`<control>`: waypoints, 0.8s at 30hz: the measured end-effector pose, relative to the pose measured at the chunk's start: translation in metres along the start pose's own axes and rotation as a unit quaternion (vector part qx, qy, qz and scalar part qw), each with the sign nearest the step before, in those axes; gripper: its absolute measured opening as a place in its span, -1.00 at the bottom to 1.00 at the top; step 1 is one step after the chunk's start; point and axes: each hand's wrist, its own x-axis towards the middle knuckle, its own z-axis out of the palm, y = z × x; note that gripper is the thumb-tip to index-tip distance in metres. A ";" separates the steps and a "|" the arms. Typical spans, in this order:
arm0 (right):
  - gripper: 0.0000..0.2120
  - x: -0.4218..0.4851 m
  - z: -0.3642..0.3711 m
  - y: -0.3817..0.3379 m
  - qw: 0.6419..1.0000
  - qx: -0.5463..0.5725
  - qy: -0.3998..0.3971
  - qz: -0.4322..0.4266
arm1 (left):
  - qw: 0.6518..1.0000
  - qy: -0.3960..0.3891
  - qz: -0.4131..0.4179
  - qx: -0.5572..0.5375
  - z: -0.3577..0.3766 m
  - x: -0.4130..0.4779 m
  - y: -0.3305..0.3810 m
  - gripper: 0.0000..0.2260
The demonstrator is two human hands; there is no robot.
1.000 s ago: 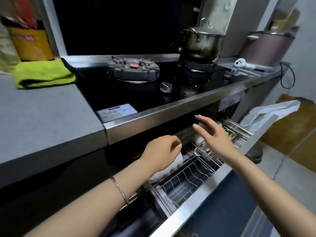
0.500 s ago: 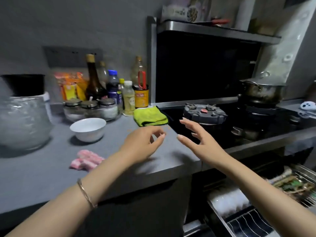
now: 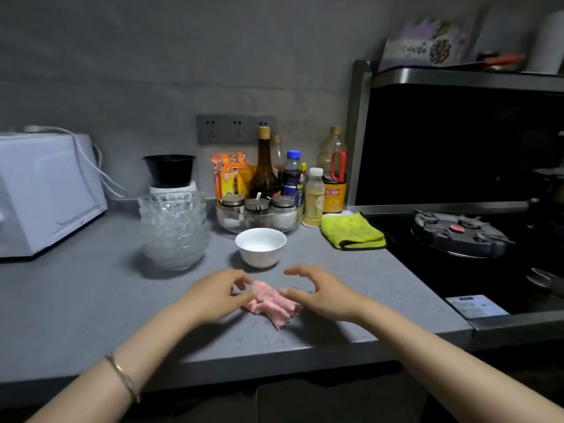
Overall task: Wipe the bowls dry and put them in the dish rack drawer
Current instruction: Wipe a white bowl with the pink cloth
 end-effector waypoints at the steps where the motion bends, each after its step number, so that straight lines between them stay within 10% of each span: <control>1: -0.55 0.004 0.004 -0.002 1.000 0.001 -0.009 0.006 | 1.000 -0.009 -0.011 0.002 0.003 -0.001 -0.002 -0.70; 15: -0.65 0.041 -0.001 -0.015 0.991 0.004 -0.137 0.002 | 0.954 0.002 0.057 -0.295 -0.001 0.005 -0.008 -0.84; 24: -0.97 0.041 -0.024 -0.025 0.929 0.359 -0.085 0.028 | 0.836 0.065 0.026 -0.544 -0.023 0.019 0.017 -0.69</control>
